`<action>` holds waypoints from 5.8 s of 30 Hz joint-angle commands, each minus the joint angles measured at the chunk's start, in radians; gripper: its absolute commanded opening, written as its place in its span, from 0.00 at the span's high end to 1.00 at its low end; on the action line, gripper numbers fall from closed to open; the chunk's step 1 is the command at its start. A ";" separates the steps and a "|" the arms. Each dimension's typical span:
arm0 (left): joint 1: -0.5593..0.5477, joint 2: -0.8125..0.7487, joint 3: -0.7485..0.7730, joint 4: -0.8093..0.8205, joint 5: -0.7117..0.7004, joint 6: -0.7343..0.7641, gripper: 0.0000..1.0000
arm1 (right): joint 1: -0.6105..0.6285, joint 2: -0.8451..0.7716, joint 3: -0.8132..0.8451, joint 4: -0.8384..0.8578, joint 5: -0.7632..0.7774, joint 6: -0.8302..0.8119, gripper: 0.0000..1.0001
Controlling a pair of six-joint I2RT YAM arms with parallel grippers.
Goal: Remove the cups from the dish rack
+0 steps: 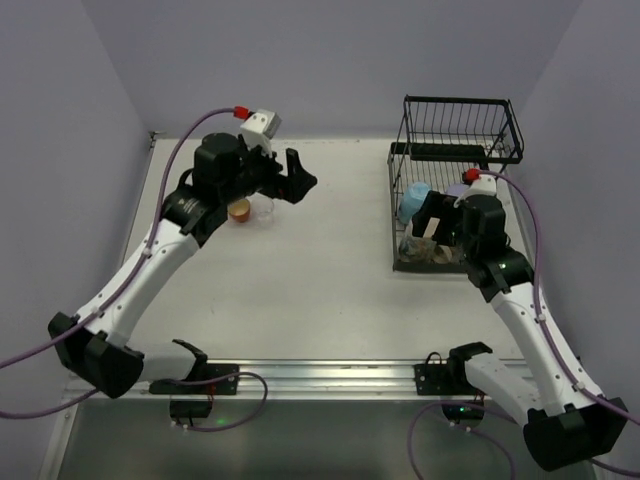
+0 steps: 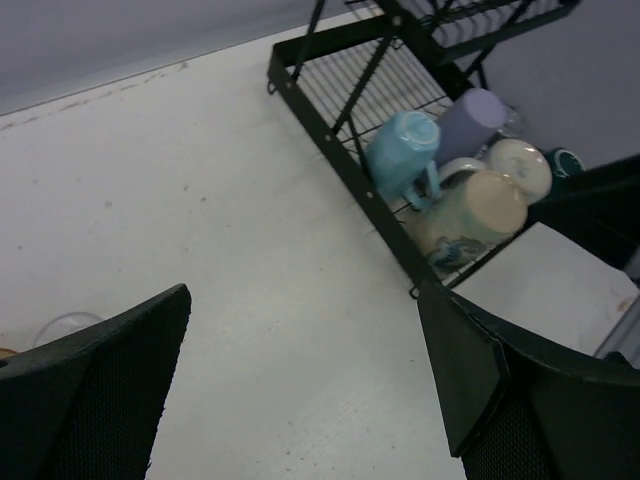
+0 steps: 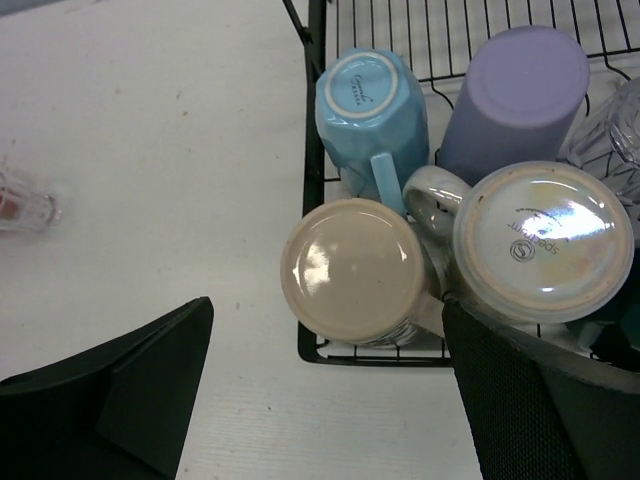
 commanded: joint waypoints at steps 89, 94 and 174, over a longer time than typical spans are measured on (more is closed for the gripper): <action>-0.144 -0.259 -0.576 0.757 0.423 -0.393 0.00 | 0.010 0.014 0.186 0.142 -0.309 0.115 0.99; -0.172 -0.183 -0.578 0.841 0.407 -0.439 0.00 | 0.010 -0.057 0.094 0.300 -0.406 0.259 0.99; -0.137 0.690 0.413 -0.166 -0.452 0.113 1.00 | 0.007 -0.253 -0.229 0.334 -0.276 0.233 0.01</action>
